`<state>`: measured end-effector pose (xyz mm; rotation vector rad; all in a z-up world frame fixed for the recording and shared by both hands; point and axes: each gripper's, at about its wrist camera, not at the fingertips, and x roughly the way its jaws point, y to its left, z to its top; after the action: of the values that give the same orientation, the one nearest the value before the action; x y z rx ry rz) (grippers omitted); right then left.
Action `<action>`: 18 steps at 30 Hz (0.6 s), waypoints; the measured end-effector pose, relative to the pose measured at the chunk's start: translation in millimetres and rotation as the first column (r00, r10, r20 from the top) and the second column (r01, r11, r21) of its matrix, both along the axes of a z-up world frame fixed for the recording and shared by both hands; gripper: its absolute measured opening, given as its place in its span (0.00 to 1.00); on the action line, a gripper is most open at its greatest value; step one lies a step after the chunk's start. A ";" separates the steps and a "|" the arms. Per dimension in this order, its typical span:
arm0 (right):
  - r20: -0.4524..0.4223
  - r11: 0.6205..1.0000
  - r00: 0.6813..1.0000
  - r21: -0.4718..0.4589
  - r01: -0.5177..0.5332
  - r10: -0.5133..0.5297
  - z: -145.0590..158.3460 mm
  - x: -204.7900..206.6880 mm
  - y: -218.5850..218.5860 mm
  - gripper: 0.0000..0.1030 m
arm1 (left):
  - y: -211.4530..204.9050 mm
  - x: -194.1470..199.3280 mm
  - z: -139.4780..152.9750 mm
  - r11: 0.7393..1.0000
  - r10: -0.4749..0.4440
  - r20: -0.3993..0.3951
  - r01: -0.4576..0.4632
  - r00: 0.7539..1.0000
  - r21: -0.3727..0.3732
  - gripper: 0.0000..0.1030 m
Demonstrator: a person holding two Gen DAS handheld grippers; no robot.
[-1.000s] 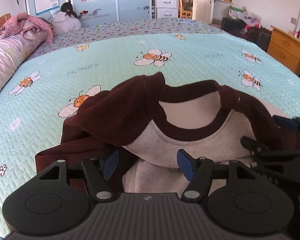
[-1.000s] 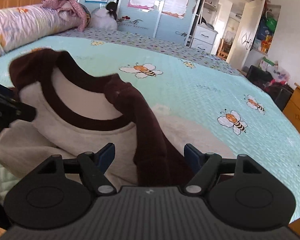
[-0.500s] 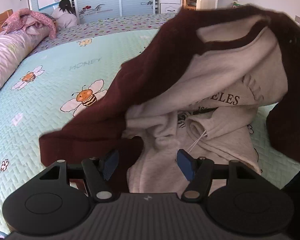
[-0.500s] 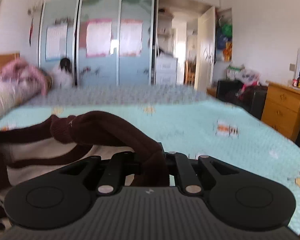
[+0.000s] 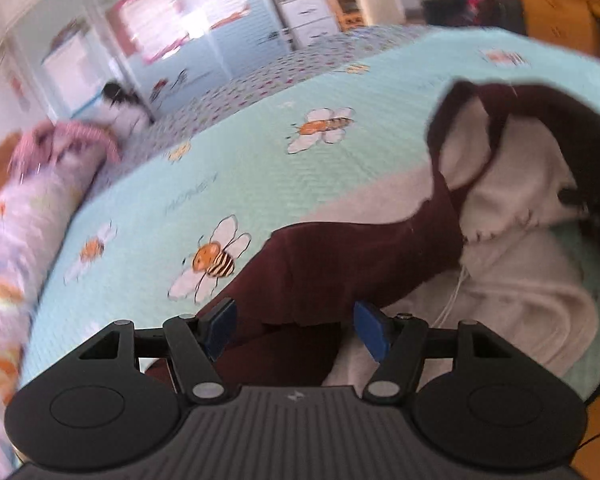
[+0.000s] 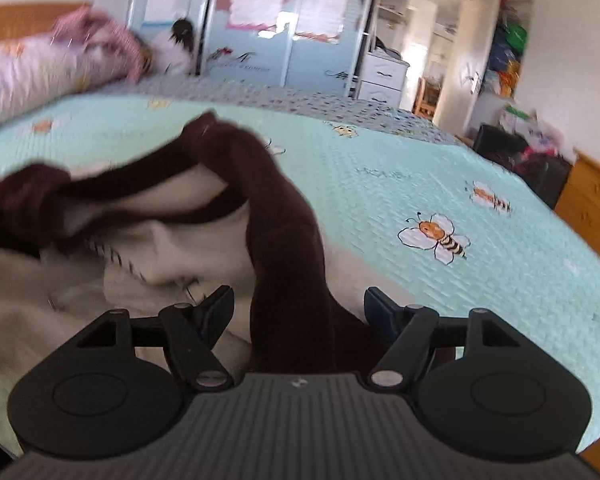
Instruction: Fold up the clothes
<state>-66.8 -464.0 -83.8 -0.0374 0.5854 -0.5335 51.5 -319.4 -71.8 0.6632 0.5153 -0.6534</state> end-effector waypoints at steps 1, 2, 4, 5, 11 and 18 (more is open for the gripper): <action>-0.008 1.000 1.000 -0.017 0.001 -0.001 -0.8 1.7 0.5 0.71 | -3.1 -0.1 -2.8 1.000 -0.016 0.013 0.015 1.000 0.015 0.65; -0.001 1.000 1.000 -0.014 0.009 -0.009 -0.1 2.5 -4.1 0.71 | -6.2 -0.3 -5.5 0.999 -0.032 0.026 0.031 0.999 0.029 0.65; 0.028 0.999 0.999 0.033 0.017 -0.018 3.7 2.8 -13.9 0.70 | -12.8 3.4 -10.8 0.997 -0.051 0.035 0.050 0.998 0.052 0.65; 0.042 0.998 0.999 0.062 0.018 -0.020 5.5 2.8 -19.0 0.69 | -15.6 5.9 -13.6 0.996 -0.061 0.031 0.059 0.998 0.061 0.65; 0.088 0.989 0.996 0.149 0.009 -0.022 10.0 -1.3 -34.8 0.27 | -23.9 12.4 -27.4 0.988 -0.113 0.015 0.110 0.994 0.110 0.67; 0.157 0.985 0.986 0.171 0.027 -0.054 19.7 -16.9 -37.1 0.16 | -20.3 16.2 -30.3 0.992 -0.094 0.005 0.094 0.996 0.086 0.67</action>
<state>-83.8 -501.0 -64.1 0.1774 0.4717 -0.5198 67.7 -339.7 -102.1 0.7748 0.5077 -0.7194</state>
